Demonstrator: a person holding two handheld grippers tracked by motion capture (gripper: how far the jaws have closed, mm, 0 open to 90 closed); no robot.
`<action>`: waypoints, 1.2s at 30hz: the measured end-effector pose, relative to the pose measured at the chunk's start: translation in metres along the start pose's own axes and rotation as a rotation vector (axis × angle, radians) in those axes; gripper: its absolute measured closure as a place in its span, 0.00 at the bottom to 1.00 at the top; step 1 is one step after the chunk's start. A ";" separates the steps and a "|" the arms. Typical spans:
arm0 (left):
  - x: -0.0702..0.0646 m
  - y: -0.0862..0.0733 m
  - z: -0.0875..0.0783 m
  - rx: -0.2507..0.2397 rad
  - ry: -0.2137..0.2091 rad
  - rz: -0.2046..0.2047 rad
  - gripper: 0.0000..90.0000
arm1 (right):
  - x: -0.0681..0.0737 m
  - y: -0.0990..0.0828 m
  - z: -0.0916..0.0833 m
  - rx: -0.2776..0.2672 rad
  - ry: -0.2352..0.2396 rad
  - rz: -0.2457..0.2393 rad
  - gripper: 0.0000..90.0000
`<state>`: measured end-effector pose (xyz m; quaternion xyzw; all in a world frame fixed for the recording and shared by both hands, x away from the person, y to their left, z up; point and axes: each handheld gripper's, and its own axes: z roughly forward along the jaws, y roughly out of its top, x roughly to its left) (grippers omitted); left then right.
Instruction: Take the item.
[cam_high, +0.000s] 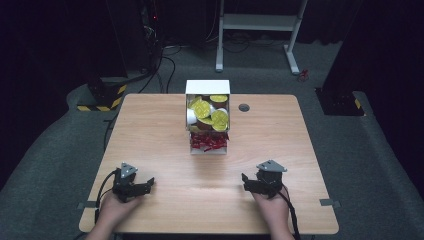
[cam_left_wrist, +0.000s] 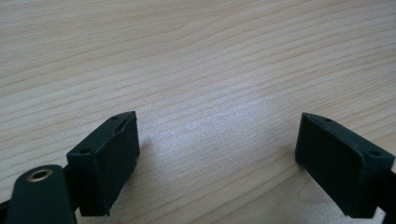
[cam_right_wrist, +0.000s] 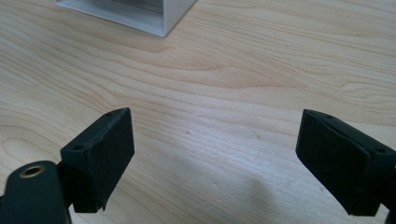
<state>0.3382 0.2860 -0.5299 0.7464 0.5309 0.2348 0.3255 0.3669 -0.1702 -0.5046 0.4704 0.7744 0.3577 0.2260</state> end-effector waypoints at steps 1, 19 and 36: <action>0.000 0.000 0.000 0.000 0.000 0.000 0.16 | 0.002 0.001 0.000 -0.002 0.003 0.000 0.13; -0.001 0.000 0.000 0.002 -0.005 -0.011 0.16 | 0.020 0.005 0.004 -0.067 0.038 0.007 0.13; 0.000 -0.001 -0.001 0.001 -0.012 0.003 0.16 | 0.026 0.028 0.005 -0.098 0.033 -0.026 0.21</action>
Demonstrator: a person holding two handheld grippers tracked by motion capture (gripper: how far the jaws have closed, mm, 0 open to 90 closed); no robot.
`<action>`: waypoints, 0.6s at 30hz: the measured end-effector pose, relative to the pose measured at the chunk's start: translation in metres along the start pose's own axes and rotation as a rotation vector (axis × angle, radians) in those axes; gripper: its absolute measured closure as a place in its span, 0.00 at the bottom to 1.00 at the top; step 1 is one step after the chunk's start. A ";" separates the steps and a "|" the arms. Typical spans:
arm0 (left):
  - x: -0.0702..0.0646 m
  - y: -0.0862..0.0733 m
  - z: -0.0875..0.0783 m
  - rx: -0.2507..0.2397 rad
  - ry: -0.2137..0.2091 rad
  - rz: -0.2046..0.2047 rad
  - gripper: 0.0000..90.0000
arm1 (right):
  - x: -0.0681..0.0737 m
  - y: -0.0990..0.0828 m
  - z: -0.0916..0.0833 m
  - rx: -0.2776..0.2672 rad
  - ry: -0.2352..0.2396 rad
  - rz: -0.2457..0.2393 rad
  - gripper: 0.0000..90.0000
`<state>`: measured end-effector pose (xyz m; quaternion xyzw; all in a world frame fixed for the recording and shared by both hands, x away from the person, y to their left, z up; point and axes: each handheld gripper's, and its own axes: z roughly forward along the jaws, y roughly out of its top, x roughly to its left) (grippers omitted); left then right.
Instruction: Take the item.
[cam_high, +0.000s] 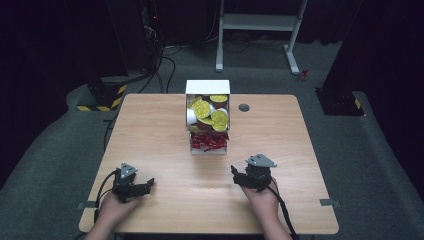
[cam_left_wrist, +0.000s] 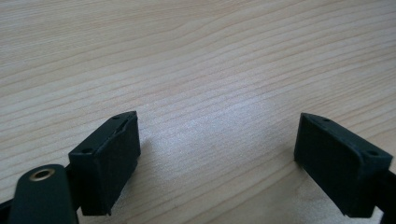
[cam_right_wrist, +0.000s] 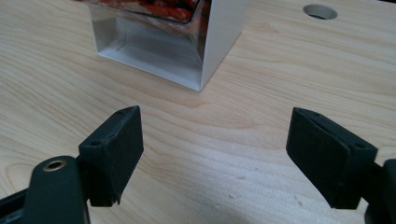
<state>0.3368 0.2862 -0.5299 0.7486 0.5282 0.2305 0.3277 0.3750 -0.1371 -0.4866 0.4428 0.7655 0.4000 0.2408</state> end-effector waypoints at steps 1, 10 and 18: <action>0.000 0.000 0.000 0.000 0.000 0.000 0.16 | 0.000 0.000 0.000 0.000 0.000 0.000 0.21; 0.001 0.000 0.000 0.004 0.000 0.007 0.16 | -0.004 0.007 0.001 -0.017 0.026 0.013 0.25; 0.001 0.000 0.000 0.004 0.000 0.009 0.16 | -0.005 0.013 0.000 -0.035 0.027 0.016 0.30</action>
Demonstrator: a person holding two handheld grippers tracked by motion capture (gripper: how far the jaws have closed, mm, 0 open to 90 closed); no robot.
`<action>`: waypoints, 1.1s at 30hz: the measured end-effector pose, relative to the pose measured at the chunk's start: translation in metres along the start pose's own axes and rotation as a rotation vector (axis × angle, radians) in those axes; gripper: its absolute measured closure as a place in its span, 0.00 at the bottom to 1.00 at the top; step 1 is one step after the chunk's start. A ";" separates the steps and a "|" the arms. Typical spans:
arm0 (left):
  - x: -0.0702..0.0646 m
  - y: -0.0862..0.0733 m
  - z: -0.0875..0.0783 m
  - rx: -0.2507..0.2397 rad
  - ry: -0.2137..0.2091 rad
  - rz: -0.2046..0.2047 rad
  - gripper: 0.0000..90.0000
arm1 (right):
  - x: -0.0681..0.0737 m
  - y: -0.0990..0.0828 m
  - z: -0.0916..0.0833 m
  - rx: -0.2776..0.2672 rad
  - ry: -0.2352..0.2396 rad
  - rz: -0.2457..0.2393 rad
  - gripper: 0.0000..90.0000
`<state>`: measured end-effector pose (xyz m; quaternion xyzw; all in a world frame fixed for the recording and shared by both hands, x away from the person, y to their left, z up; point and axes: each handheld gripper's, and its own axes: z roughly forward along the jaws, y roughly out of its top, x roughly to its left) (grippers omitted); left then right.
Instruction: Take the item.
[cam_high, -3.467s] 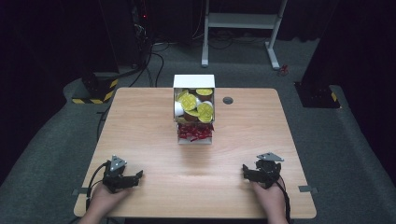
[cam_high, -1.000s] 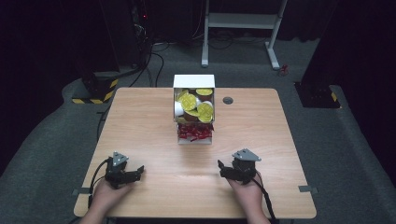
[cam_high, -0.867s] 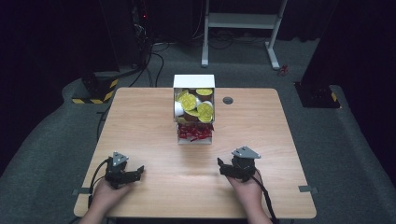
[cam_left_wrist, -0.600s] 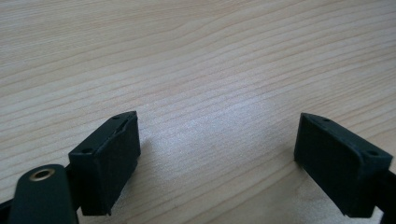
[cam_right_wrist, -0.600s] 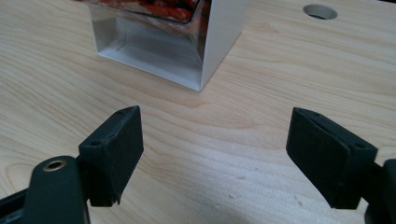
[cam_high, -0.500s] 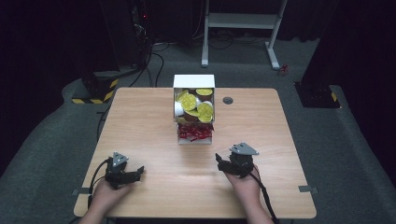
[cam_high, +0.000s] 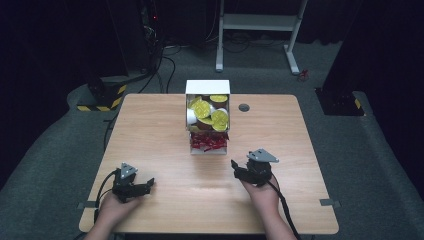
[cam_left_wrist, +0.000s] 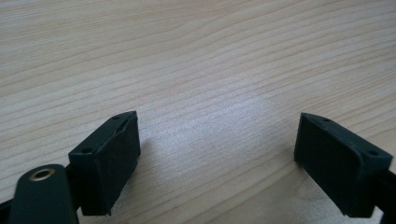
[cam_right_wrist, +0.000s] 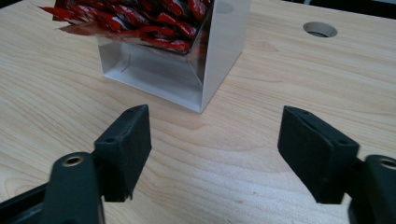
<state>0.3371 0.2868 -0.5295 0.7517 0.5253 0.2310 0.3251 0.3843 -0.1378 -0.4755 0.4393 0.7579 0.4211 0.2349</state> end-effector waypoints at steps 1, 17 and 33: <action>0.000 0.000 0.000 0.000 0.000 0.000 0.16 | 0.000 0.000 0.000 0.000 0.000 0.000 0.30; 0.000 0.000 0.000 0.001 -0.002 0.009 0.16 | -0.001 0.021 0.007 -0.021 0.003 0.013 0.37; 0.000 0.000 0.000 0.001 -0.006 0.004 0.16 | 0.004 0.053 0.020 -0.047 -0.006 -0.004 0.48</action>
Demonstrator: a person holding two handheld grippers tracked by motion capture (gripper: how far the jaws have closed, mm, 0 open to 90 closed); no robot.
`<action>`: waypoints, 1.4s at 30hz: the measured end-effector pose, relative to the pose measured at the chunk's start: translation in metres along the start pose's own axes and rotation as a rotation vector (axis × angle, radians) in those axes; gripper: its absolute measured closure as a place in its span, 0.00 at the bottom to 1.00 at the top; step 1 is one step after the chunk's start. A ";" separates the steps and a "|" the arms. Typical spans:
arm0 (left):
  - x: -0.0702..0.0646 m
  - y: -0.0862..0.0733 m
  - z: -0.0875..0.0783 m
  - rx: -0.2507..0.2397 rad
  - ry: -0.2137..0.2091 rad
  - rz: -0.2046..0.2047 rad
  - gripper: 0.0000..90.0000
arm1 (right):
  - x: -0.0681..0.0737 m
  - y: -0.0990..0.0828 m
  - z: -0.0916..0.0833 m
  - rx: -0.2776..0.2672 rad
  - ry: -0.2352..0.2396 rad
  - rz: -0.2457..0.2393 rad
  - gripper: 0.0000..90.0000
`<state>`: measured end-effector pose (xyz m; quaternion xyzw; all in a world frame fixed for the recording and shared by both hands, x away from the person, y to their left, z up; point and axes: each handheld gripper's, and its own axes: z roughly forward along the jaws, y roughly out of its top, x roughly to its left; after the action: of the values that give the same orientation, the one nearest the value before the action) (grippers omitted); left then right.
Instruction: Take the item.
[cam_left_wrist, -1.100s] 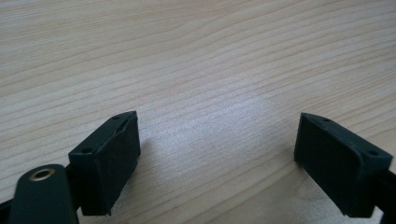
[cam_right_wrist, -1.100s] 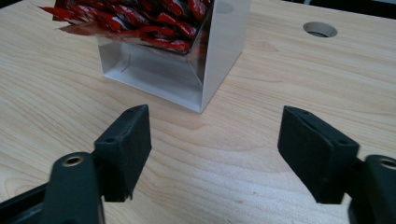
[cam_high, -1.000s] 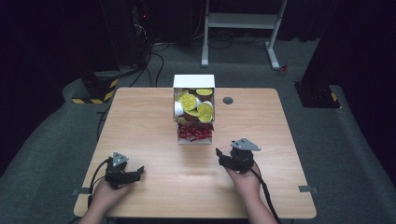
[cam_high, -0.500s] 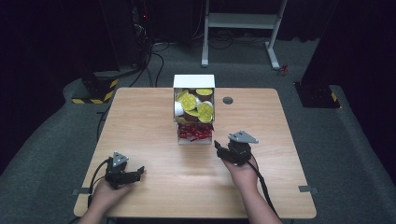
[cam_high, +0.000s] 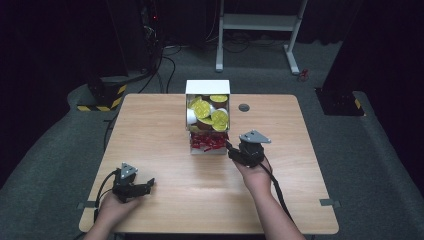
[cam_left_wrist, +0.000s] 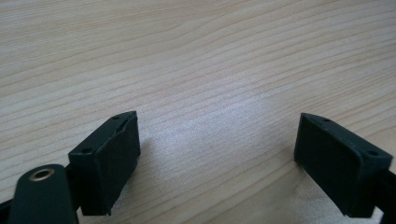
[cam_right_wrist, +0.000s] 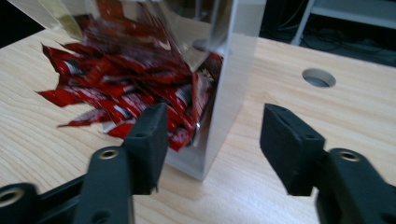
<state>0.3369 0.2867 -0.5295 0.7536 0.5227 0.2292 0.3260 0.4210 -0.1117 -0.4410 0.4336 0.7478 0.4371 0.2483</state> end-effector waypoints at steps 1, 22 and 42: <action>0.000 0.000 0.000 0.000 0.000 0.000 0.16 | 0.001 0.002 0.001 -0.004 0.000 -0.010 0.49; 0.000 0.000 0.000 0.000 -0.001 0.000 0.16 | 0.002 0.009 0.027 0.039 -0.005 -0.003 0.74; 0.000 0.000 0.000 -0.001 -0.002 0.002 0.16 | 0.006 0.014 0.036 0.050 0.014 0.000 0.96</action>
<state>0.3370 0.2867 -0.5296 0.7542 0.5217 0.2290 0.3264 0.4513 -0.0870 -0.4463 0.4368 0.7602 0.4212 0.2323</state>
